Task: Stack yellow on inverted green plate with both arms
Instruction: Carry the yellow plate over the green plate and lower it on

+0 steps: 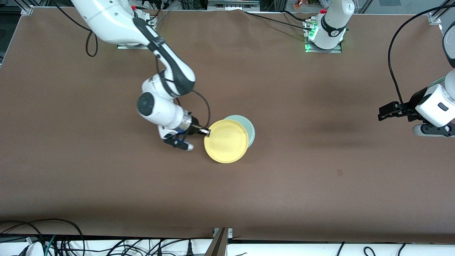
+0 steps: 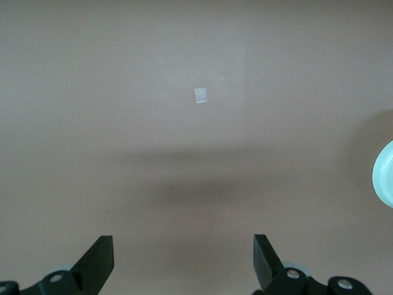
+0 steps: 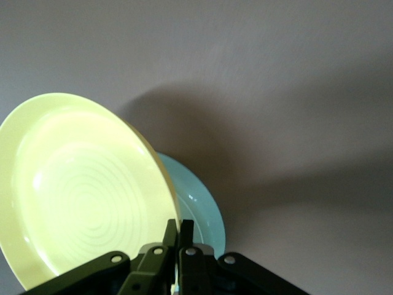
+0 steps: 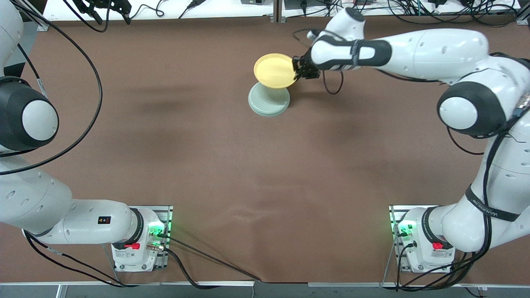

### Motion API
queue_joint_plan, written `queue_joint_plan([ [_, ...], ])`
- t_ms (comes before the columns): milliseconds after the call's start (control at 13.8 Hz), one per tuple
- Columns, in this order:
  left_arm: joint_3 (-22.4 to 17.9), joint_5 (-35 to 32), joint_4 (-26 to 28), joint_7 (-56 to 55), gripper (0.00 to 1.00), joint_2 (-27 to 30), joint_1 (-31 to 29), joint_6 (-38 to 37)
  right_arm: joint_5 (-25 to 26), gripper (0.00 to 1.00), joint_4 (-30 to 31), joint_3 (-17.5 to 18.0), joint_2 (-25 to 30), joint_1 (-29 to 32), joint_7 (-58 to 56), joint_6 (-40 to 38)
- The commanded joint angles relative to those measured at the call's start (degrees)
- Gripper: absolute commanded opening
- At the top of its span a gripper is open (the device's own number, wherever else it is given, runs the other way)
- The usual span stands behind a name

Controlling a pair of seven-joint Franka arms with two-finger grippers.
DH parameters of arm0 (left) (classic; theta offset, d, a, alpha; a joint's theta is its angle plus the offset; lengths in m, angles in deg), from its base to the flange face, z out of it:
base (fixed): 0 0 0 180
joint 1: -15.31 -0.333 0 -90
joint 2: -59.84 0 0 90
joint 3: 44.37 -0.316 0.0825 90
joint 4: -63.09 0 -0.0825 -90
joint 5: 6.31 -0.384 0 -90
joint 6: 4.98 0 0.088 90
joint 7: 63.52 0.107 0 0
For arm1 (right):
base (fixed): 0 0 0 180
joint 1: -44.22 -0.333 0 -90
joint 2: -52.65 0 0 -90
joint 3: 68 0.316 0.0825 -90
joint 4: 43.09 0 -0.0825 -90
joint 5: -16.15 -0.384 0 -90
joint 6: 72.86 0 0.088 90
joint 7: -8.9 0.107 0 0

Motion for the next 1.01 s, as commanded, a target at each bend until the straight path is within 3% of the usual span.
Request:
queue_joint_plan([
  [0, 0.01, 0.96, -1.85, 0.38, 1.00, -0.90, -0.08, -0.84, 3.10, 0.00, -1.81, -0.72, -1.71, -3.01, 1.24, 2.10],
  [580, 0.10, 0.96, -1.85, 0.47, 1.00, -0.90, -0.08, -0.84, 3.81, 0.00, 3.11, -0.72, -1.19, -4.77, 0.71, 2.38],
  [797, 0.10, 0.96, -1.85, 0.47, 1.00, -0.90, -0.08, -0.84, 3.90, 0.00, 5.39, -0.72, 1.35, -4.77, 0.27, 1.85],
  [870, 0.10, 0.96, -1.85, 0.47, 1.00, -0.90, -0.08, -0.84, 3.73, 0.99, 5.48, -0.72, 1.62, -4.77, 0.80, 1.85],
  [942, 0.10, 0.96, -1.85, 0.47, 1.00, -0.90, -0.08, -0.84, 3.81, 1.00, 5.31, -0.81, 1.97, -4.69, 0.28, 1.76],
])
